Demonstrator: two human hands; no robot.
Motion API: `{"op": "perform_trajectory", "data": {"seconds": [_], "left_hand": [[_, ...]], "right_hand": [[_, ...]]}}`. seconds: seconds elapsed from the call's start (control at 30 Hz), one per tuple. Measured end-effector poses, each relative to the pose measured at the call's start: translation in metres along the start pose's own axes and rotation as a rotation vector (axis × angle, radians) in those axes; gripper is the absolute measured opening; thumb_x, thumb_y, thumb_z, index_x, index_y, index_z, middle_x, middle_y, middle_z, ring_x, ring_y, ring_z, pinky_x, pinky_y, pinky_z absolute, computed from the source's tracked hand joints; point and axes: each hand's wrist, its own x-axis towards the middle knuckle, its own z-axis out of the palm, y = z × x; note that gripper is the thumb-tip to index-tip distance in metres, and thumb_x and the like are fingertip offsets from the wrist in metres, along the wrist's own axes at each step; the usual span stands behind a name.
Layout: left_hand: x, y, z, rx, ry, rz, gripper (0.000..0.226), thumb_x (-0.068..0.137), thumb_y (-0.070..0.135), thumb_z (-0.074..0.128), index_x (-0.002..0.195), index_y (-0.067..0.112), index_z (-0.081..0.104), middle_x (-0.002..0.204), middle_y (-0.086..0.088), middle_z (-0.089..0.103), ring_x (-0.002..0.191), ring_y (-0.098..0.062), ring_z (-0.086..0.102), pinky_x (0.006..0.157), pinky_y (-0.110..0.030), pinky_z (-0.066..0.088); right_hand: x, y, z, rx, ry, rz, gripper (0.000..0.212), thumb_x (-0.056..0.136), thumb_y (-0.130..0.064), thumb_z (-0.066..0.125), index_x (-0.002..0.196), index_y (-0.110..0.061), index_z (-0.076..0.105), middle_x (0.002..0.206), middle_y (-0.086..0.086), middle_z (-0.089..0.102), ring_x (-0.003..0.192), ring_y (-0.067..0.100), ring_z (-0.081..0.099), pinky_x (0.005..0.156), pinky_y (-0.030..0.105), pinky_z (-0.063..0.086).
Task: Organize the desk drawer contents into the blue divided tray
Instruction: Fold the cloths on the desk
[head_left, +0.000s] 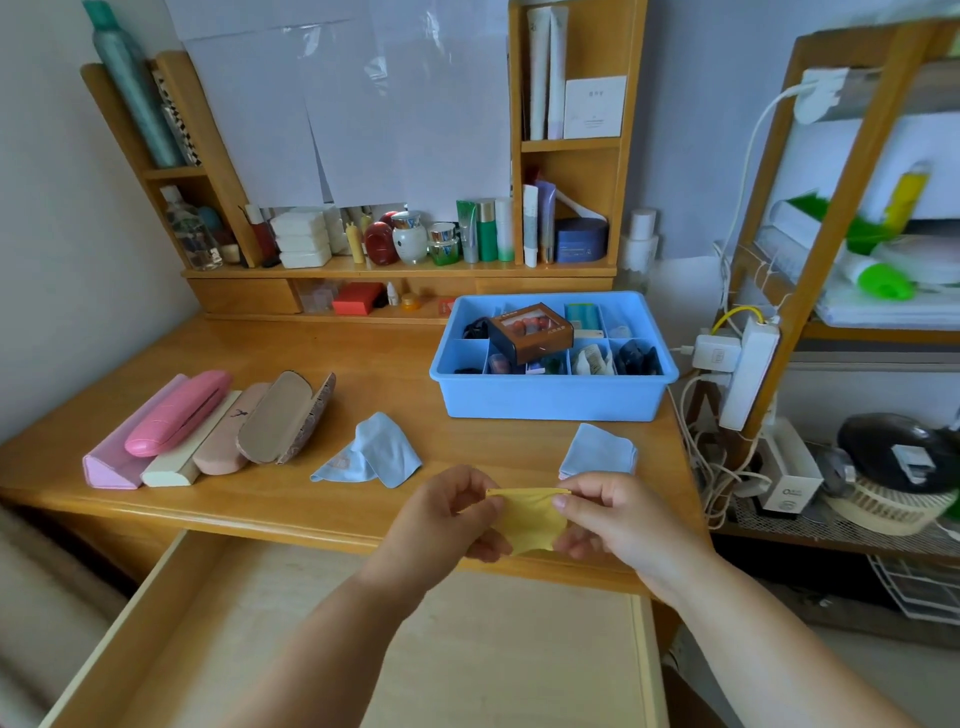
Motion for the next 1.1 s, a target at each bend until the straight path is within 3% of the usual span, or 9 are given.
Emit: {"op": "perform_trajectory", "data": {"seconds": [0.13,0.27,0.43,0.6,0.77,0.83,0.93,1.03,1.1], "left_hand": [[0.024,0.006,0.012,-0.048,-0.116,0.063,0.009,0.093,0.008,0.055,0.086,0.013,0.058,0.099,-0.002,0.071,0.100,-0.018,0.067,0.090,-0.026,0.051],[0.063,0.017,0.027,0.018,-0.119,0.142,0.028,0.084,-0.001,0.061,0.070,0.024,0.064,0.116,0.010,0.066,0.103,0.000,0.061,0.082,-0.011,0.047],[0.106,0.013,0.044,0.241,-0.118,0.271,0.035,0.079,-0.009,0.053,0.065,0.021,0.061,0.128,0.008,0.058,0.119,-0.002,0.050,0.092,-0.015,0.038],[0.136,-0.021,0.057,0.477,-0.205,0.307,0.036,0.078,-0.011,0.051,0.064,0.021,0.058,0.132,0.006,0.054,0.124,-0.004,0.046,0.099,-0.018,0.034],[0.135,-0.040,0.062,0.612,-0.269,0.369,0.038,0.078,-0.013,0.045,0.066,0.020,0.059,0.138,-0.002,0.049,0.128,-0.010,0.044,0.102,-0.018,0.032],[0.129,-0.038,0.058,0.534,-0.196,0.367,0.036,0.079,-0.014,0.045,0.071,0.016,0.062,0.135,0.001,0.050,0.125,-0.005,0.046,0.103,-0.019,0.034],[0.110,-0.039,0.040,0.453,0.051,0.392,0.036,0.078,-0.008,0.051,0.072,0.026,0.061,0.118,0.013,0.057,0.107,0.013,0.050,0.088,-0.003,0.034],[0.088,-0.048,0.005,0.628,0.244,0.433,0.029,0.076,-0.005,0.058,0.077,0.025,0.061,0.103,0.015,0.059,0.096,0.001,0.054,0.079,-0.003,0.035],[0.076,-0.056,-0.026,0.788,0.357,0.442,0.024,0.074,-0.003,0.064,0.085,0.018,0.065,0.102,0.008,0.060,0.096,-0.010,0.055,0.083,-0.010,0.037]], "right_hand": [[0.007,-0.003,-0.022,-0.099,0.116,-0.144,0.014,0.090,-0.018,0.062,0.093,-0.027,0.073,0.086,-0.011,0.073,0.085,0.000,0.067,0.070,0.011,0.050],[0.017,-0.004,-0.049,-0.169,0.220,-0.265,0.021,0.087,-0.014,0.065,0.092,-0.033,0.072,0.101,-0.022,0.068,0.097,-0.009,0.059,0.080,0.011,0.049],[0.033,0.015,-0.064,-0.529,0.306,-0.390,0.020,0.084,-0.010,0.069,0.090,-0.029,0.072,0.124,-0.019,0.055,0.118,-0.003,0.048,0.093,0.001,0.031],[0.044,0.051,-0.068,-0.721,0.303,-0.358,0.017,0.086,-0.010,0.065,0.094,-0.021,0.075,0.133,-0.012,0.052,0.110,-0.001,0.053,0.088,-0.002,0.028],[0.038,0.066,-0.064,-0.798,0.293,-0.302,0.018,0.080,-0.015,0.069,0.095,-0.023,0.074,0.128,-0.008,0.058,0.122,0.013,0.049,0.100,0.019,0.028],[0.037,0.060,-0.059,-0.810,0.344,-0.354,0.018,0.077,-0.019,0.072,0.094,-0.019,0.075,0.121,-0.002,0.063,0.120,0.017,0.051,0.101,0.024,0.028],[0.035,0.047,-0.038,-0.811,0.397,-0.481,0.019,0.076,-0.026,0.065,0.091,-0.018,0.075,0.106,-0.005,0.068,0.107,0.013,0.057,0.096,0.023,0.035],[0.038,0.043,-0.003,-0.810,0.273,-0.529,0.017,0.077,-0.028,0.064,0.090,-0.021,0.073,0.097,-0.012,0.068,0.097,0.006,0.059,0.085,0.004,0.030],[0.046,0.049,0.019,-0.859,0.122,-0.504,0.018,0.081,-0.028,0.064,0.095,-0.022,0.073,0.105,-0.013,0.067,0.102,0.007,0.057,0.084,0.003,0.029]]}}
